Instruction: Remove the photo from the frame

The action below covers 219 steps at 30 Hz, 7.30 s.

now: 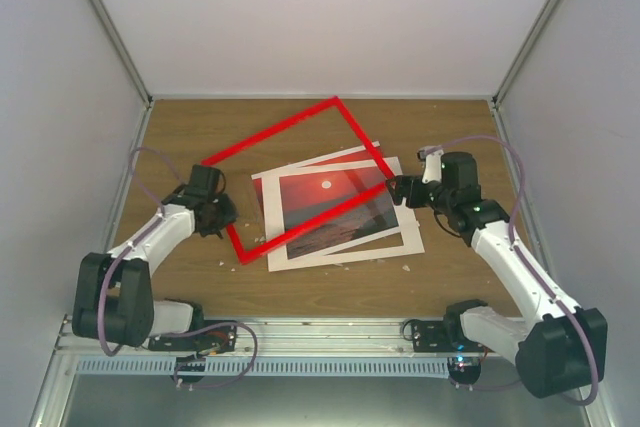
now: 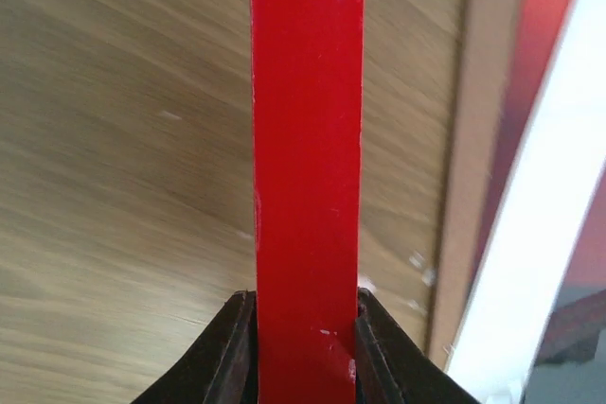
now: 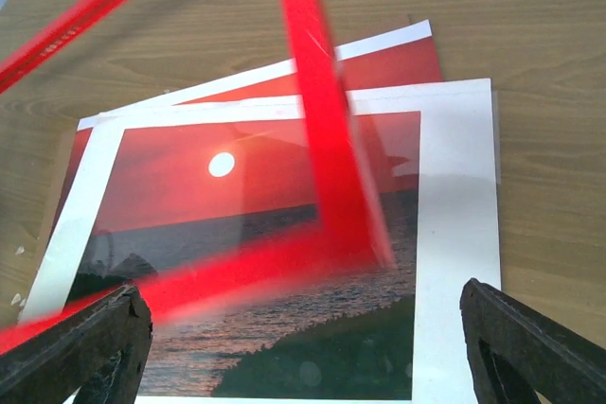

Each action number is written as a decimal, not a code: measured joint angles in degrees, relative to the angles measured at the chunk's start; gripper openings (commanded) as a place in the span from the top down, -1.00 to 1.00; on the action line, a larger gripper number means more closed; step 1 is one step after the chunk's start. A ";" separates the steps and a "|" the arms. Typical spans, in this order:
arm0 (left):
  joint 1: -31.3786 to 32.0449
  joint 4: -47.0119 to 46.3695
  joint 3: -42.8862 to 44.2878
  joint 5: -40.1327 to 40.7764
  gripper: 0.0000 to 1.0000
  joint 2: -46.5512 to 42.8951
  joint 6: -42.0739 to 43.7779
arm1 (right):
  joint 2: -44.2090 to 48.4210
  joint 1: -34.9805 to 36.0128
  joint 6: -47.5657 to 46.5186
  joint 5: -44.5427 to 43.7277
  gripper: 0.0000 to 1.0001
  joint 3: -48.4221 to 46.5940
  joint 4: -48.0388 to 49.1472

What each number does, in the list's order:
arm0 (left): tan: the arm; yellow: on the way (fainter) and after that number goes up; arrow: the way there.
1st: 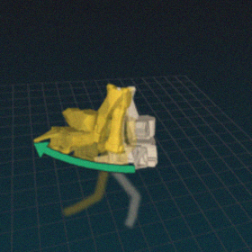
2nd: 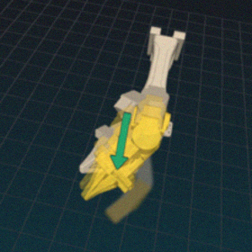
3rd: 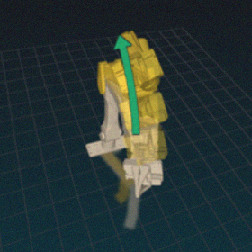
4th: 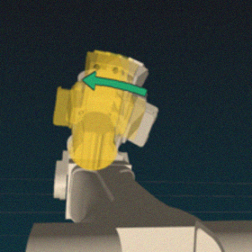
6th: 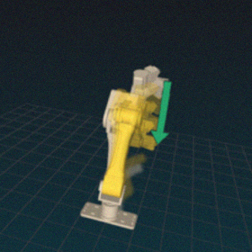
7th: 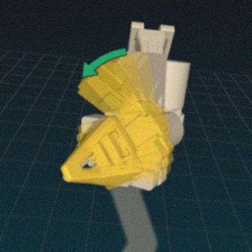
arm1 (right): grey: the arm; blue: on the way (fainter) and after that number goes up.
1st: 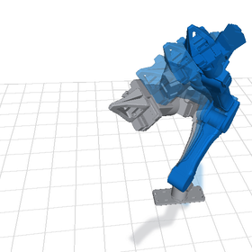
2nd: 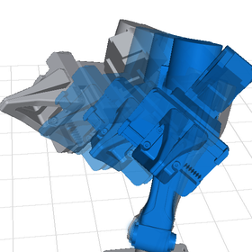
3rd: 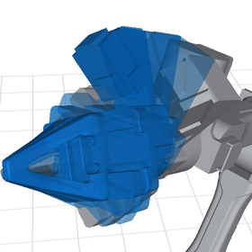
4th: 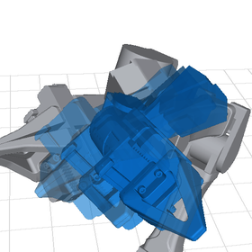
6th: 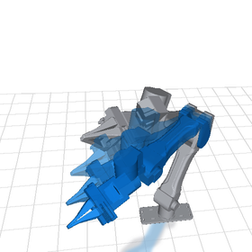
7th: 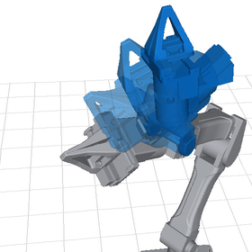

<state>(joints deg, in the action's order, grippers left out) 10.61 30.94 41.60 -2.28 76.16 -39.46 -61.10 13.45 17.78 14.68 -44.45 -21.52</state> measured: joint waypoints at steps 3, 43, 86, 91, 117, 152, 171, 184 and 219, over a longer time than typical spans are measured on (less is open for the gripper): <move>-6.97 -0.26 -1.38 -1.01 1.00 -2.27 -0.11 | 0.02 0.00 -0.15 0.04 -0.80 0.00 0.09; -35.80 4.61 -9.94 6.84 0.63 -5.25 -24.72 | -5.70 0.48 -2.01 5.60 -0.84 4.39 3.21; 7.21 -9.46 -19.26 -24.28 -0.76 -26.01 -5.46 | -13.16 14.99 -2.05 1.46 -0.89 4.39 6.54; 9.29 -14.19 -25.00 -26.23 -0.75 -26.18 -5.57 | -13.20 16.35 -1.90 0.87 -0.89 4.39 6.62; 7.98 -34.14 -33.38 -35.39 -0.32 -19.52 -9.07 | -16.04 23.74 -1.90 -1.11 -0.89 4.04 8.76; 10.56 -45.11 -34.32 -37.59 0.67 -12.44 -15.54 | -21.79 48.78 -18.47 -15.56 -0.84 2.47 16.26; 13.49 -49.37 -32.15 -37.22 1.00 -9.18 -17.92 | -28.28 57.18 -24.83 -34.21 -0.74 2.43 21.73; 15.41 -48.06 -30.93 -34.95 0.97 -11.41 -20.06 | -32.76 59.84 -25.97 -41.64 -0.56 2.32 24.72; 10.97 -21.14 -16.61 -19.10 -0.53 -9.16 -8.24 | -29.59 51.21 -19.30 -44.06 -0.35 3.19 21.09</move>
<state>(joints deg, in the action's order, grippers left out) 21.58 9.80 24.99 -21.39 67.00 -47.70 -90.70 64.66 -1.52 -29.39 -41.25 -0.43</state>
